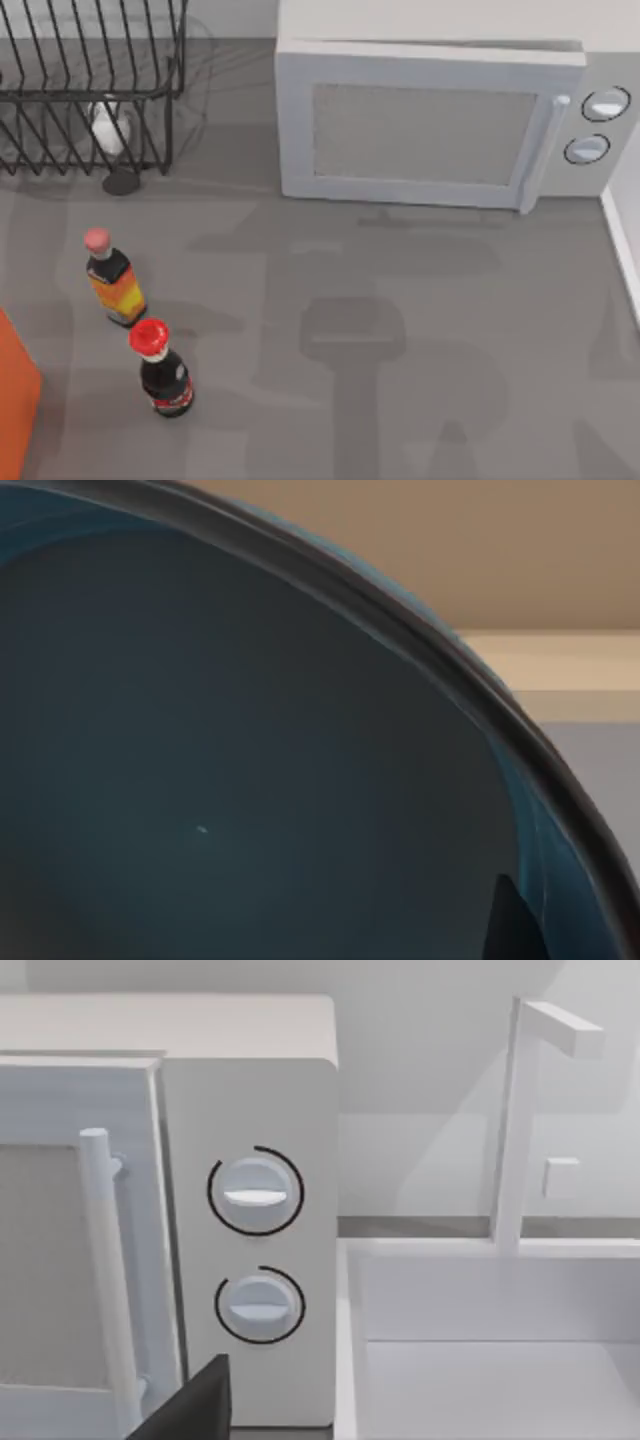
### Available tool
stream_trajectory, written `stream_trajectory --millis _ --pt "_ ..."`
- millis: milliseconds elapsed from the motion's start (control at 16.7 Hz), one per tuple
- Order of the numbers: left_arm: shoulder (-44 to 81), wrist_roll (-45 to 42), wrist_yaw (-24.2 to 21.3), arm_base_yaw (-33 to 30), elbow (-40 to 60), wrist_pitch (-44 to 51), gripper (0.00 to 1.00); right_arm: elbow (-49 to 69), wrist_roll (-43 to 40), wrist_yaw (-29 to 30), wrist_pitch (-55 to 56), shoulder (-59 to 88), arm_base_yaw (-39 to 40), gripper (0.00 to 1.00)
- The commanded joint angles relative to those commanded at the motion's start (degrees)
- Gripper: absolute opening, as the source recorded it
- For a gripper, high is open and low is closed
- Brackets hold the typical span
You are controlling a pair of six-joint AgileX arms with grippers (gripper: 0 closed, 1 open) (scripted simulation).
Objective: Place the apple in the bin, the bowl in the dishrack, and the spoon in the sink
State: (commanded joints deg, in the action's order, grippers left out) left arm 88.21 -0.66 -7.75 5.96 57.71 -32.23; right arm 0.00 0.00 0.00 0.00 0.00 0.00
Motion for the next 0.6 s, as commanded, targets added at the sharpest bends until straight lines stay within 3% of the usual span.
stream_trajectory --millis 300,600 --pt "11.21 -0.21 1.51 -1.91 -4.19 -14.01 0.00 0.00 0.00 0.00 0.00 0.00 0.00 1.00" --pt "12.37 -0.24 1.70 -2.14 -4.78 -15.35 0.00 0.00 0.00 0.00 0.00 0.00 0.00 1.00"
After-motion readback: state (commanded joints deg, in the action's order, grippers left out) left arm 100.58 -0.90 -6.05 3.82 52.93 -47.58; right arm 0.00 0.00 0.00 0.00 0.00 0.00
